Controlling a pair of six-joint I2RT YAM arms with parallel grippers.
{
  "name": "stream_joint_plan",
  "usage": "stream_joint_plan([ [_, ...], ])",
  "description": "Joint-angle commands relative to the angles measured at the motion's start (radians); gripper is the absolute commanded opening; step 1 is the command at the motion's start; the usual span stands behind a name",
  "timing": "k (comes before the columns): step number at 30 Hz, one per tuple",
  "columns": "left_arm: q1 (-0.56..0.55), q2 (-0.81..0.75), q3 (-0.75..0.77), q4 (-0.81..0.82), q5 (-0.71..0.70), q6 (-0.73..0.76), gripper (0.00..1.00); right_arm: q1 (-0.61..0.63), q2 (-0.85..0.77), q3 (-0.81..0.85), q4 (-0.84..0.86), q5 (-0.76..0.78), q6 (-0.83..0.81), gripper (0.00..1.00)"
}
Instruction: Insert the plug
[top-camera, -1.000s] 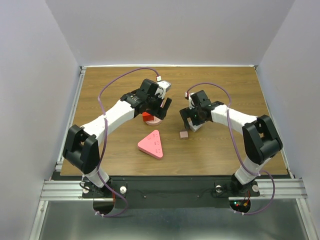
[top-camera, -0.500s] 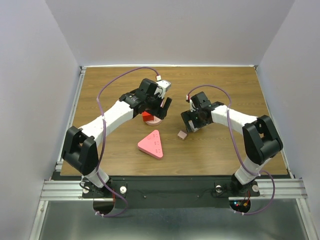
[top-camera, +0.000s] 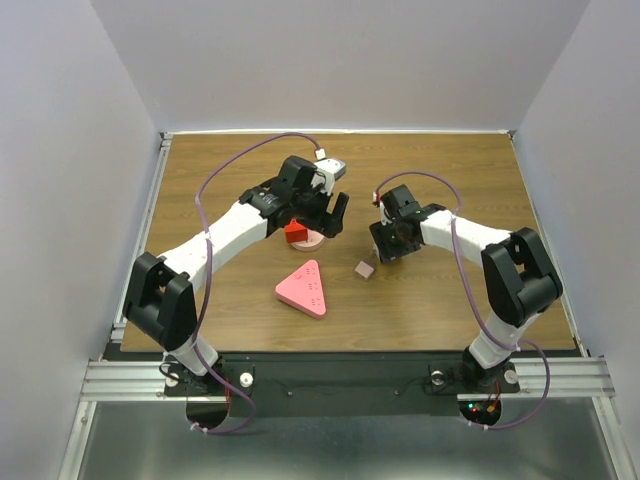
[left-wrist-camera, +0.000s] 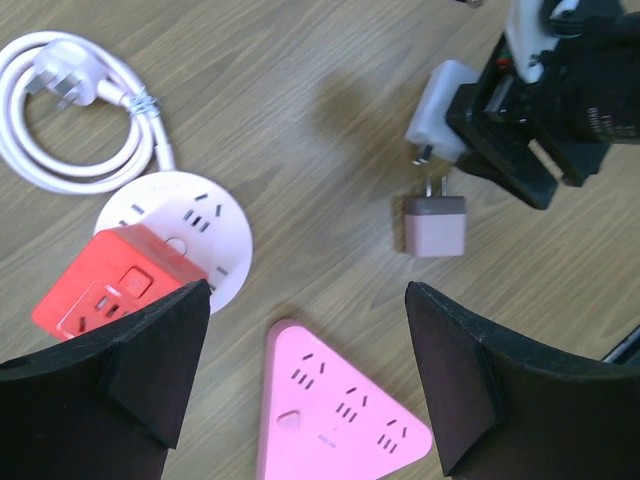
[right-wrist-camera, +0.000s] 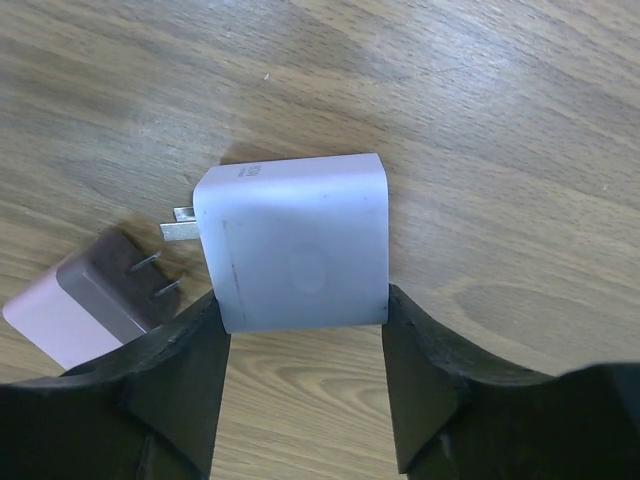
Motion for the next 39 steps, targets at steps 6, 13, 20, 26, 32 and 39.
stream_joint_plan([
  [6, -0.017, -0.025, -0.036, 0.123, 0.169, -0.067, 0.90, -0.003, -0.138, 0.030, 0.025, 0.014, -0.026, 0.36],
  [13, -0.017, 0.007, -0.033, 0.171, 0.264, -0.139, 0.89, 0.003, -0.382, 0.014, 0.025, -0.126, -0.079, 0.36],
  [20, -0.016, -0.017, -0.062, 0.323, 0.392, -0.280, 0.89, 0.036, -0.442, 0.004, 0.023, -0.222, -0.102, 0.35],
  [26, -0.014, -0.022, -0.102, 0.461, 0.439, -0.402, 0.89, 0.072, -0.449, 0.001, 0.029, -0.221, -0.115, 0.35],
  [32, -0.014, 0.007, -0.139, 0.530, 0.461, -0.453, 0.89, 0.096, -0.473, -0.003, 0.031, -0.227, -0.122, 0.35],
  [39, -0.016, 0.024, -0.156, 0.579, 0.485, -0.487, 0.89, 0.112, -0.505, -0.009, 0.037, -0.227, -0.122, 0.35],
])
